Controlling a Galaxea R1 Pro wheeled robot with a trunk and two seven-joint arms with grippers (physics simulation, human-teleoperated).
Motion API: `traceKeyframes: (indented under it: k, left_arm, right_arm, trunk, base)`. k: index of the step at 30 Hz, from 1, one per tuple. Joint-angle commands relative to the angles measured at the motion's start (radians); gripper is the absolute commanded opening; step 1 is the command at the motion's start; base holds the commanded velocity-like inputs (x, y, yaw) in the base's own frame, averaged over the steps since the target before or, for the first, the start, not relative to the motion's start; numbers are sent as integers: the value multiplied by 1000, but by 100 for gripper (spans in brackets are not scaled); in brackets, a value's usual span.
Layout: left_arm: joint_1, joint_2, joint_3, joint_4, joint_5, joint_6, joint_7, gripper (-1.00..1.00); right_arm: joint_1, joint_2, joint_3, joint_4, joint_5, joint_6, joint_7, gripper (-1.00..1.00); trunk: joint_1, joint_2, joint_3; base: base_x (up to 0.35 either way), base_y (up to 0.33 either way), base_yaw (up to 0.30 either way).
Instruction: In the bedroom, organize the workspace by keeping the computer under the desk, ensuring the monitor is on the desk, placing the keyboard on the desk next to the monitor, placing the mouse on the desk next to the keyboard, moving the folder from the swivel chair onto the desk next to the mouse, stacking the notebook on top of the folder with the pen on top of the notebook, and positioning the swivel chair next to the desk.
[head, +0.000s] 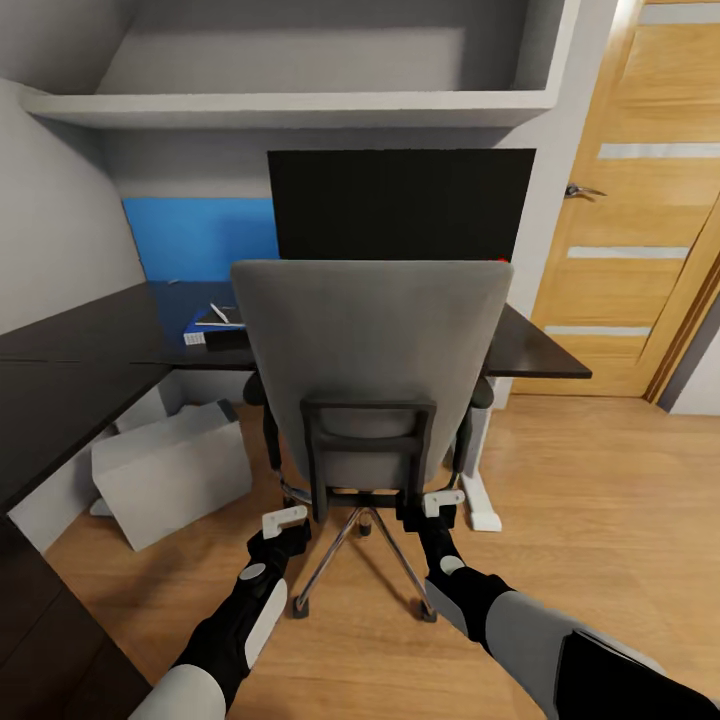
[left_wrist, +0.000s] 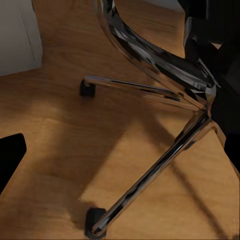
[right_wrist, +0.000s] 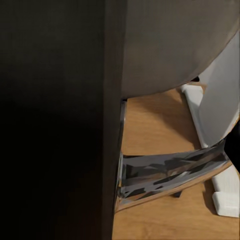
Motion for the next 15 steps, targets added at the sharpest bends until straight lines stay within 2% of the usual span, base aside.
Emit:
traceKeyframes:
  k: [1,4,7,10,15]
  left_arm:
    - [0,1,-6,-2,8,4,6,100]
    - [0,1,-5,-2,8,4,6,100]
    - [0,1,-5,-2,10,4,5,100]
    - [0,1,-5,-2,10,6,5,100]
    - [0,1,-5,-2,10,7,4,100]
  right_arm:
    - [-1,0,13,0,-8,-1,-7,100]
    - [-1,-2,13,0,-8,-1,-7,100]
    - [-1,-3,13,0,-8,-1,-6,100]
    - [-1,-4,13,0,-8,-1,-6,100]
    - [-1,-4,13,0,-8,-1,-6,100]
  trunk:
    - [1,0,-1]
    - [1,0,-1]
    - [1,0,-1]
    - [1,0,-1]
    - [1,0,-1]
  base:
    - [329,0,0]
    - [324,0,0]
    - [179,0,0]
    - [-135,0,0]
    - [-296,0,0]
